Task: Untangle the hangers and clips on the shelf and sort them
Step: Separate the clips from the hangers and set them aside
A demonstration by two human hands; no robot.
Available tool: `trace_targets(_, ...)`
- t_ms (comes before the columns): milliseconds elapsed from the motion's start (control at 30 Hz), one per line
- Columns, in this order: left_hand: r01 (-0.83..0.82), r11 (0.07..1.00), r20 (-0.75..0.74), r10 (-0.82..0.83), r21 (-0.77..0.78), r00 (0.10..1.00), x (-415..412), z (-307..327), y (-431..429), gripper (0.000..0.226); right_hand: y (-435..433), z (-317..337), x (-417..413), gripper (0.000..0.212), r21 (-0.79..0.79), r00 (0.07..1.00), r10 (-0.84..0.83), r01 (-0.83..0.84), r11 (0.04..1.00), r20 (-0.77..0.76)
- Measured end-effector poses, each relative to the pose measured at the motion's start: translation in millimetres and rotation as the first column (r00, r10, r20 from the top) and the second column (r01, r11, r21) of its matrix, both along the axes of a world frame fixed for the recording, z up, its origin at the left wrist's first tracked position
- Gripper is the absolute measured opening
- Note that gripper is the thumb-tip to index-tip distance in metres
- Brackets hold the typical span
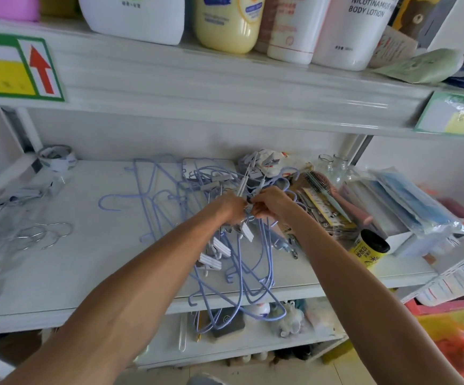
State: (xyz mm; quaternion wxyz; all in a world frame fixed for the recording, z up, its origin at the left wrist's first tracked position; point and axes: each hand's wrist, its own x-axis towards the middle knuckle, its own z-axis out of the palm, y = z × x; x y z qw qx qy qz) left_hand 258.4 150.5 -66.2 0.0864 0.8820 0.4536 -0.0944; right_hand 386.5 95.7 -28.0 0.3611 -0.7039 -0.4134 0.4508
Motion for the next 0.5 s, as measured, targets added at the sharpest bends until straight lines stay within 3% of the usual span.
trace_targets(233,0.075,0.995,-0.259,-0.089,-0.063,0.962,8,17,-2,0.059,-8,-8,-2,0.023,-0.002,0.999,-0.033,0.033,0.999,-0.031)
trace_targets(367,0.03,0.99,-0.384,-0.081,-0.137,0.92,13,14,5,0.045,-12,-3,0,0.025,-0.002,0.997,-0.062,0.062,0.998,-0.038)
trace_targets(500,0.031,0.991,-0.343,-0.076,-0.134,0.936,13,20,-4,0.041,-14,-5,-1,0.02,0.02,0.994,-0.099,0.1,0.995,-0.041)
